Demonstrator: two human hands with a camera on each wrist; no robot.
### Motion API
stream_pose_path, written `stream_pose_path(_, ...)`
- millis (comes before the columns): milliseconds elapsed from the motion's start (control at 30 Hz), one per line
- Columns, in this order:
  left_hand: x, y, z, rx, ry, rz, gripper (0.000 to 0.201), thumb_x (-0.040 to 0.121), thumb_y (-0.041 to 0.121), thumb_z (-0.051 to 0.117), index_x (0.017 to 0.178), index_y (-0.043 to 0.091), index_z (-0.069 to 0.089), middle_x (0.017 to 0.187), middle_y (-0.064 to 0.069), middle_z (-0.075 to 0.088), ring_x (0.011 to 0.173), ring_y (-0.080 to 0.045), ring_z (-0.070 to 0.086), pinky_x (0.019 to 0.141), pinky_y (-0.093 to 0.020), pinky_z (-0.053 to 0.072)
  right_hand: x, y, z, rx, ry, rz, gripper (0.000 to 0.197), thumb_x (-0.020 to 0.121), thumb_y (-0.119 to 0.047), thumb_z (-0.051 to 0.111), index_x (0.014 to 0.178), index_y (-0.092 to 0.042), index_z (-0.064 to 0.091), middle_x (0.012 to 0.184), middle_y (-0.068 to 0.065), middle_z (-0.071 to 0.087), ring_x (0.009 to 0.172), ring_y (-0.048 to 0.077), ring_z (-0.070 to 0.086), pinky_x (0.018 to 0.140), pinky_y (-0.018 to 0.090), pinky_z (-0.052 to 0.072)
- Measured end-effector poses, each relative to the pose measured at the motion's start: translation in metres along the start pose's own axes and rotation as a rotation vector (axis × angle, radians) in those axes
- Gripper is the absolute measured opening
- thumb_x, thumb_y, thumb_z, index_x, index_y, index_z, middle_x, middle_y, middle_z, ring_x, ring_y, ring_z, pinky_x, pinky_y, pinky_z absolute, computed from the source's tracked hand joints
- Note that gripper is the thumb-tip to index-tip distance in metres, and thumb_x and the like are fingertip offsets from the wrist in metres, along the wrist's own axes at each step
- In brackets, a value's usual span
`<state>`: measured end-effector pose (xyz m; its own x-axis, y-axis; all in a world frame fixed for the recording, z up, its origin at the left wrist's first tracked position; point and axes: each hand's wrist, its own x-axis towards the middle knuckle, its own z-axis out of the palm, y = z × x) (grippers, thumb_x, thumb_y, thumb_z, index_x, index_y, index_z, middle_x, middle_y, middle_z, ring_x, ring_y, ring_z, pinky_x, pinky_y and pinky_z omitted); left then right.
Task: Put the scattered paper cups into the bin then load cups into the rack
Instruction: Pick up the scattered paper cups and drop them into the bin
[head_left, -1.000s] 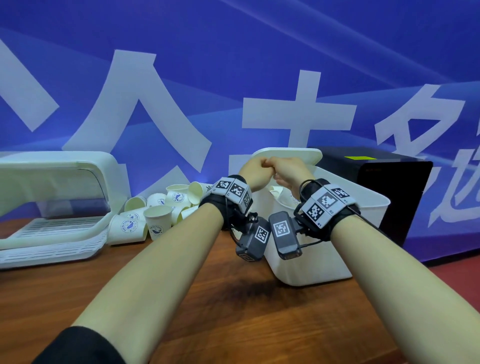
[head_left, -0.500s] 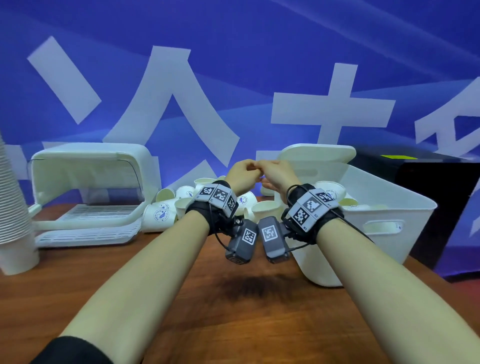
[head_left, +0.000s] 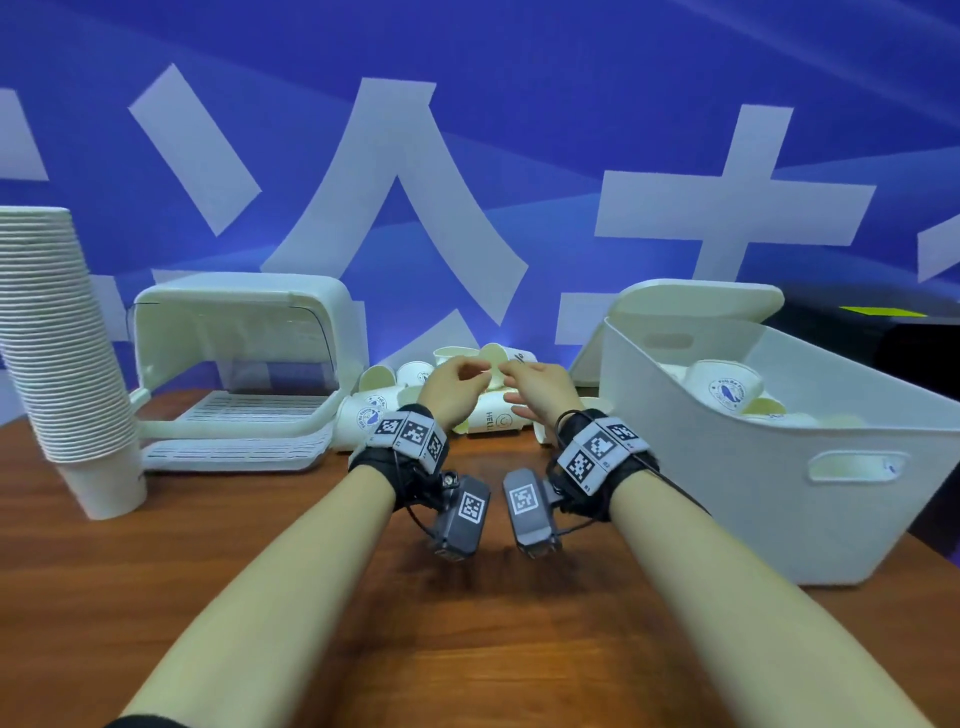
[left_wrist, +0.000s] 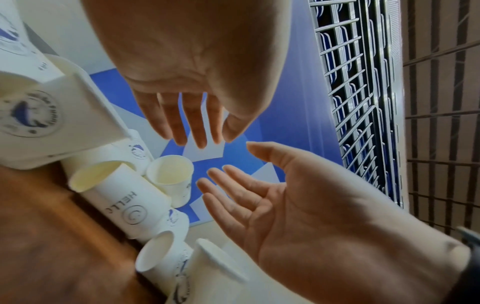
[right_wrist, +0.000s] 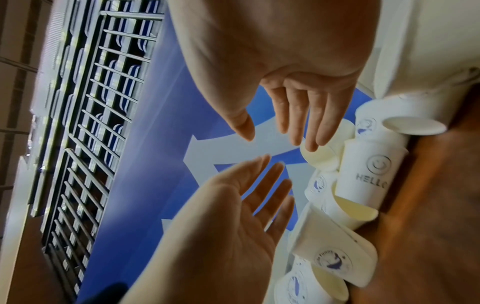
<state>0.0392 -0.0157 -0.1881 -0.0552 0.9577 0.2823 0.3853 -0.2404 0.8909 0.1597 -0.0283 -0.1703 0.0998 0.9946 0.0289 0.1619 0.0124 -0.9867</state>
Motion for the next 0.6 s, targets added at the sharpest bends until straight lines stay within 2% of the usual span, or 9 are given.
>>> stream_pose_path(67,-0.001,-0.016,-0.004,-0.015,0.093,-0.047,0.031,0.092,0.013,0.054,0.122,0.010,0.061,0.124,-0.002,0.062,0.114,-0.016,0.056,0.090,-0.021,0.038,0.006,0.010,0.006,0.016,0.014,0.031,0.025,0.089,-0.023,0.058,0.098,-0.001,0.065,0.116,0.020,0.065,0.104,0.028,0.066,0.095,0.041,0.053)
stream_pose_path(133,0.000,-0.030,-0.006,-0.036,0.192,-0.085,0.029,0.090,0.012,0.057,0.119,0.012,0.061,0.124,-0.003,0.062,0.112,-0.016,0.056,0.089,-0.021,0.038,0.011,0.018,0.010,0.052,0.027,0.070,0.014,0.089,-0.019,0.058,0.081,-0.008,0.059,0.104,0.020,0.066,0.093,0.026,0.065,0.087,0.035,0.053)
stream_pose_path(200,0.001,-0.042,-0.009,-0.024,0.277,-0.125,0.031,0.087,0.013,0.060,0.118,0.014,0.060,0.122,-0.002,0.061,0.111,-0.018,0.056,0.087,-0.022,0.037,0.018,0.027,0.012,0.082,0.040,0.122,0.019,0.090,-0.016,0.058,0.072,-0.013,0.050,0.093,0.015,0.060,0.086,0.023,0.061,0.079,0.032,0.052)
stream_pose_path(267,0.003,-0.053,-0.012,-0.019,0.362,-0.166,0.035,0.083,0.015,0.063,0.118,0.016,0.059,0.121,-0.002,0.060,0.110,-0.020,0.055,0.088,-0.026,0.041,0.027,0.038,0.013,0.110,0.048,0.165,0.011,0.089,-0.017,0.059,0.085,-0.008,0.057,0.094,0.011,0.061,0.086,0.022,0.062,0.079,0.032,0.052)
stream_pose_path(367,0.008,-0.065,-0.016,0.035,0.452,-0.227,0.047,0.076,0.020,0.069,0.122,0.017,0.055,0.126,-0.009,0.053,0.115,-0.027,0.051,0.097,-0.039,0.045,0.037,0.054,0.014,0.147,0.055,0.228,0.035,0.088,-0.020,0.061,0.117,-0.002,0.056,0.097,0.009,0.064,0.088,0.021,0.064,0.074,0.028,0.053)
stream_pose_path(467,0.011,-0.071,-0.018,0.063,0.463,-0.304,0.068,0.070,0.029,0.078,0.129,0.015,0.048,0.131,-0.014,0.046,0.124,-0.031,0.044,0.106,-0.042,0.038,0.045,0.066,0.015,0.194,0.053,0.290,0.047,0.088,-0.024,0.062,0.129,-0.006,0.051,0.112,0.010,0.063,0.089,0.020,0.065,0.067,0.026,0.053)
stream_pose_path(600,0.017,-0.078,-0.015,0.068,0.433,-0.322,0.088,0.063,0.036,0.084,0.136,0.012,0.041,0.136,-0.013,0.046,0.127,-0.030,0.042,0.109,-0.042,0.035,0.054,0.073,0.019,0.224,0.050,0.358,0.054,0.088,-0.029,0.061,0.138,-0.017,0.044,0.123,0.008,0.058,0.081,0.016,0.063,0.060,0.026,0.050)
